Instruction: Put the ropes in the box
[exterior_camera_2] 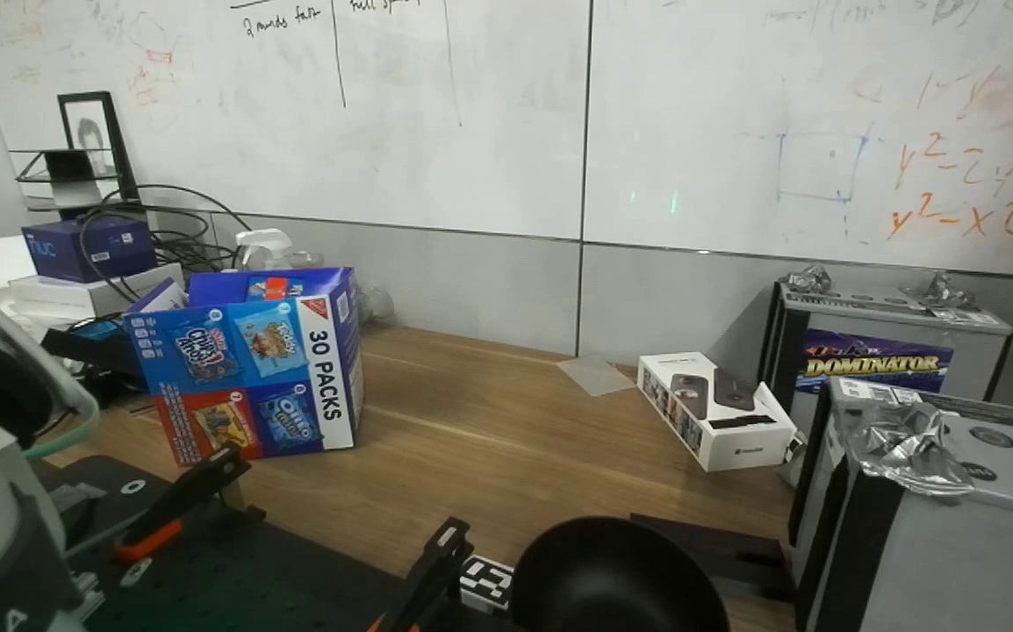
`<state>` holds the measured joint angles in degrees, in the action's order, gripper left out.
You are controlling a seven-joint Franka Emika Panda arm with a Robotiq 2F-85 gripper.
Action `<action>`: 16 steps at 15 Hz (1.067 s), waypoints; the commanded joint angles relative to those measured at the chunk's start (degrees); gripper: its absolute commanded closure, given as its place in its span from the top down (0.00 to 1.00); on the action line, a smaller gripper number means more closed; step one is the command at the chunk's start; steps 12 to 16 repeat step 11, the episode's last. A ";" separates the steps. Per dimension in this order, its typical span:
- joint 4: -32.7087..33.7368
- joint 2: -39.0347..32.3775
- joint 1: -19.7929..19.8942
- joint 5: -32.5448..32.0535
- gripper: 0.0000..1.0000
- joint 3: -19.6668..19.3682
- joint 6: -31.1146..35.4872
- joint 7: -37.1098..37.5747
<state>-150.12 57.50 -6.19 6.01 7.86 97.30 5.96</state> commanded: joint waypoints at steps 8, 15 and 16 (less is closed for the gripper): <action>-1.93 2.36 0.11 -1.62 1.00 0.70 -0.18 -0.14; -2.11 2.45 0.11 -1.88 1.00 0.72 -0.18 -0.15; -2.11 2.45 0.11 -1.88 1.00 0.72 -0.18 -0.15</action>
